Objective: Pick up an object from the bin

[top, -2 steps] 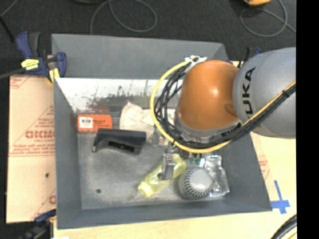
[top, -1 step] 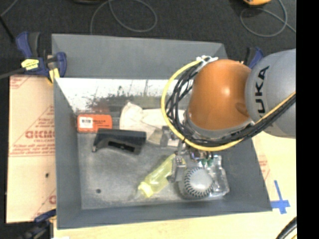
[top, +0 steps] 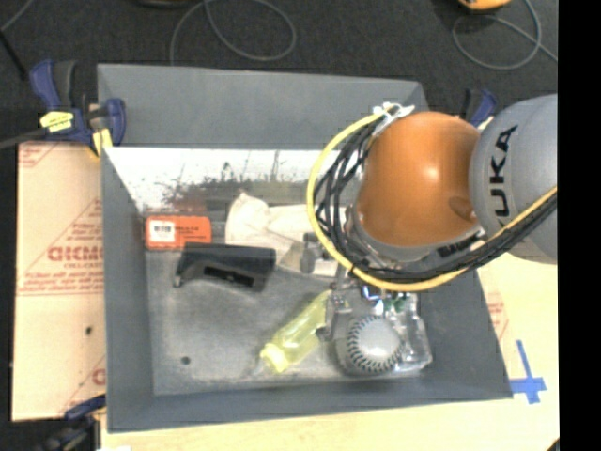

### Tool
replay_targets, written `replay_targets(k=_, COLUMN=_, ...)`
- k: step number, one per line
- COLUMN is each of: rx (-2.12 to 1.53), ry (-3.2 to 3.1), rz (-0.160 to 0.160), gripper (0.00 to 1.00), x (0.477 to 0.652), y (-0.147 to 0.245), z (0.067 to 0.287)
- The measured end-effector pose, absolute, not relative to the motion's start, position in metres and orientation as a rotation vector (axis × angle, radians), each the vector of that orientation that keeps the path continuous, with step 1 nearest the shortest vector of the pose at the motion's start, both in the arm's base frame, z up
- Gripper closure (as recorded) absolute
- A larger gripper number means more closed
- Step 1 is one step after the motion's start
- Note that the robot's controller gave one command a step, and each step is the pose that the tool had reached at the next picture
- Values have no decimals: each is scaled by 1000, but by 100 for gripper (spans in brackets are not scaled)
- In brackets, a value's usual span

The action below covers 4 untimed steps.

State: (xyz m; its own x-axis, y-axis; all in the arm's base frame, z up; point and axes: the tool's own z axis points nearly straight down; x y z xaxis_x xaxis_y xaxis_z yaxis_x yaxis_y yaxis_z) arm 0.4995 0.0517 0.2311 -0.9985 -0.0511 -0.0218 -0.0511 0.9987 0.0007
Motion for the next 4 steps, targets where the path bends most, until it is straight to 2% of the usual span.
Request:
replay_targets(k=1, rx=-67, ry=3135, rz=2, gripper=0, x=492, y=39, z=176)
replay_targets(k=2, rx=-211, ry=3118, rz=-1, gripper=0, x=497, y=5, z=128)
replay_targets(k=3, rx=-560, ry=3076, rz=2, gripper=100, x=494, y=22, z=85)
replay_targets(k=4, rx=-558, ry=3077, rz=3, gripper=100, x=494, y=22, z=85)
